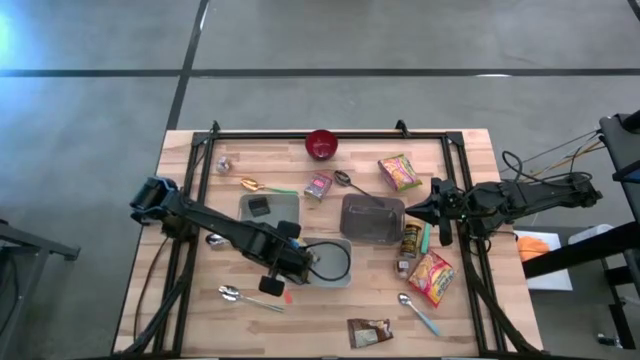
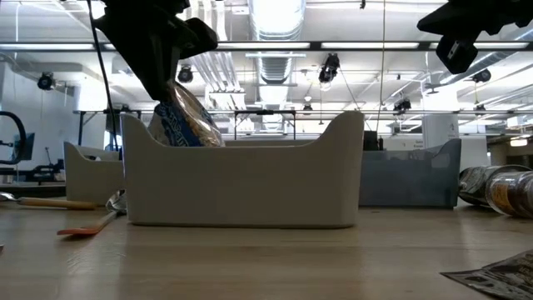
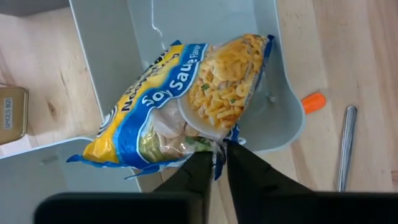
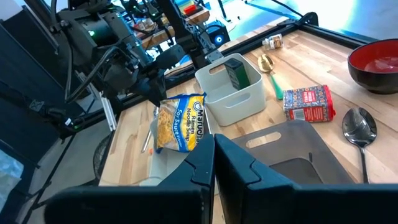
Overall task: Pick & Place Food Item
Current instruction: Put the blue noodle pack into the bottom gray bin, then put the light green spoon into the black bin
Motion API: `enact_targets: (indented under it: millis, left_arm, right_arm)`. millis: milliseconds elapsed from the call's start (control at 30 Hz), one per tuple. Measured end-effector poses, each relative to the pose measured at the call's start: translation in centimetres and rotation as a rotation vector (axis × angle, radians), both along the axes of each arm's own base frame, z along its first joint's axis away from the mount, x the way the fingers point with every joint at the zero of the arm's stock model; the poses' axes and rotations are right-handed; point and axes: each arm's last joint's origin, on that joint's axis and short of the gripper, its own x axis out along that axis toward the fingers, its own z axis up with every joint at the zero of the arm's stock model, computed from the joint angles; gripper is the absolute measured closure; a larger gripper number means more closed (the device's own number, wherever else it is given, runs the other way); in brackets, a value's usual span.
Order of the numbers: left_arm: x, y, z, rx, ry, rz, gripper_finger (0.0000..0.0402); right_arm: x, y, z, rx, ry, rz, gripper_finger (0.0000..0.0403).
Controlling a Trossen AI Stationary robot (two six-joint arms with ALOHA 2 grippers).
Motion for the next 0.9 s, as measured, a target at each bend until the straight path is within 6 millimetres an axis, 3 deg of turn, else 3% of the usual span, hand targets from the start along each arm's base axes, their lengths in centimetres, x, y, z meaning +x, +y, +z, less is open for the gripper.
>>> enact_targets:
  millis: [500, 733, 900]
  left_arm:
    - [-0.2, 0.1, 0.0, 0.004, 0.019, -0.004, 0.0213]
    - [-0.8, 0.3, 0.6, 0.007, 0.032, 0.013, 0.0190]
    - [-1.4, 0.9, 2.0, -0.028, -0.008, 0.131, 0.0189]
  right_arm:
    - [0.0, 0.0, 0.0, 0.000, 0.000, 0.000, 0.0394]
    - [0.0, 0.0, 0.0, 0.000, 0.000, 0.000, 0.0394]
    - [0.0, 0.0, 0.0, 0.000, 0.000, 0.000, 0.0394]
